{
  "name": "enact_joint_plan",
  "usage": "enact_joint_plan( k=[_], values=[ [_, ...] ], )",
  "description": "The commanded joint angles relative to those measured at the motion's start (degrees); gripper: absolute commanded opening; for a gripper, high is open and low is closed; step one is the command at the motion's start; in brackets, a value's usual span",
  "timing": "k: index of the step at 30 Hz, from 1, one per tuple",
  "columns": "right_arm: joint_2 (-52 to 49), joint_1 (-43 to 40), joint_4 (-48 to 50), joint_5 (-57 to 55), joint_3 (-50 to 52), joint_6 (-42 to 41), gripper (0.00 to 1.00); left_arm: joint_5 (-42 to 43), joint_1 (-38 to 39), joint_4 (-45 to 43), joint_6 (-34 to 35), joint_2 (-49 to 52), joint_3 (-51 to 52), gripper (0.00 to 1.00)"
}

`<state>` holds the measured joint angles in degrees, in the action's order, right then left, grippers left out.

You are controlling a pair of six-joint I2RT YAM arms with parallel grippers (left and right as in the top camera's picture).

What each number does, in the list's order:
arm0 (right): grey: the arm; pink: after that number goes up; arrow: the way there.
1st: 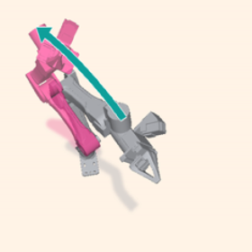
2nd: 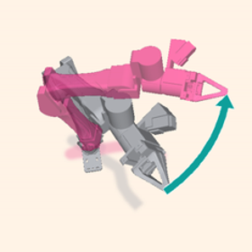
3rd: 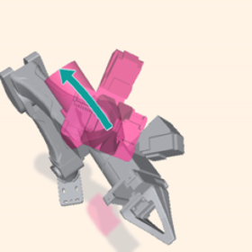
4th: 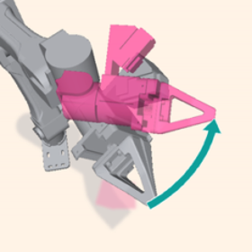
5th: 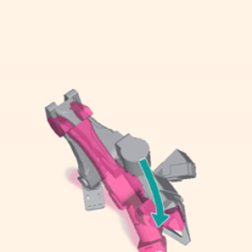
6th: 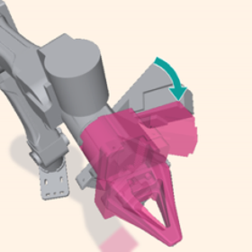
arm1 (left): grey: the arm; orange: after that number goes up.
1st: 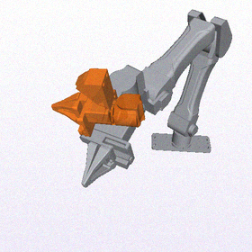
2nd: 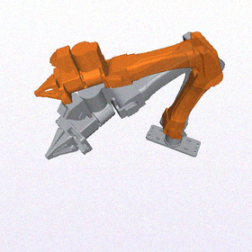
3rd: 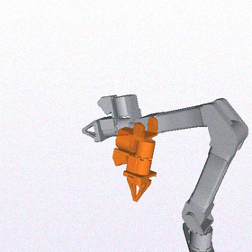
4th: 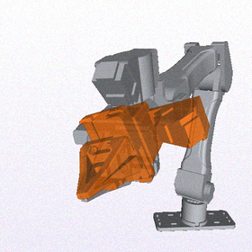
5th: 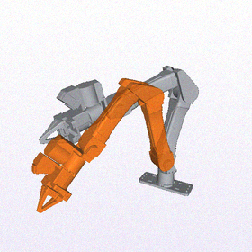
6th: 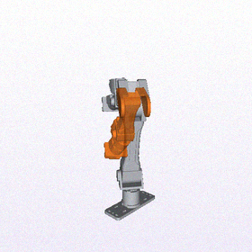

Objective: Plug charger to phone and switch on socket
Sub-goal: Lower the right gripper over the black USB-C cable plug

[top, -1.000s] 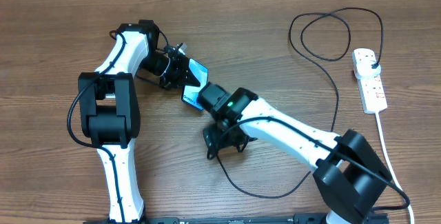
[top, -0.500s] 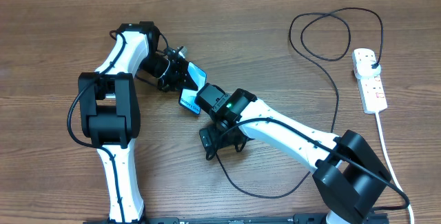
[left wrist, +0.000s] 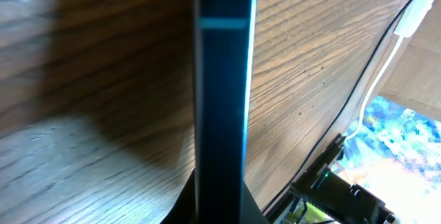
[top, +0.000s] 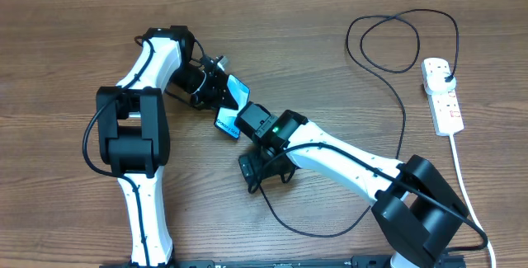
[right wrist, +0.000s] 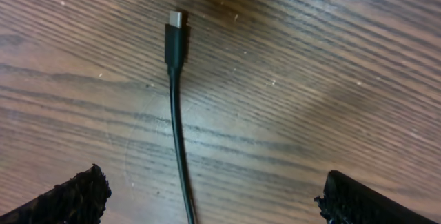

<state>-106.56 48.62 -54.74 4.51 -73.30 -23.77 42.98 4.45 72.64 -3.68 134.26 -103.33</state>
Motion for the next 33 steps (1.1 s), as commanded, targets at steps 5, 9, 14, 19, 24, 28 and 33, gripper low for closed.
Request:
enact_joint_plan(
  k=[5,9,14,19,24,28,33],
  values=[
    [-0.09,-0.17,1.11,0.07,1.95,0.04,0.99,-1.75,2.21,0.00,-1.57,-0.33,0.09,0.04],
    [-0.09,-0.42,0.92,0.04,1.95,0.09,0.99,-3.17,3.17,-0.09,-1.70,-0.33,0.11,0.04],
    [-0.09,-0.42,0.31,-0.55,2.12,0.31,0.99,-5.60,4.28,0.00,-1.70,-0.33,0.11,0.04],
    [-0.09,-0.42,0.17,-3.23,3.13,1.60,0.99,-6.10,4.72,-0.31,-1.73,-0.33,0.11,0.04],
    [-0.09,-0.42,1.16,-6.21,5.20,1.60,1.00,-6.16,5.31,-1.16,-1.75,-0.33,0.13,0.04],
    [-0.09,-0.44,2.34,-10.08,6.45,1.57,1.00,-6.16,5.38,-1.36,-2.16,-0.33,0.15,0.04],
    [-0.09,-0.42,4.57,-10.93,8.11,2.73,1.00,-6.10,5.95,-3.74,-2.34,-0.33,3.04,0.04]
  ],
)
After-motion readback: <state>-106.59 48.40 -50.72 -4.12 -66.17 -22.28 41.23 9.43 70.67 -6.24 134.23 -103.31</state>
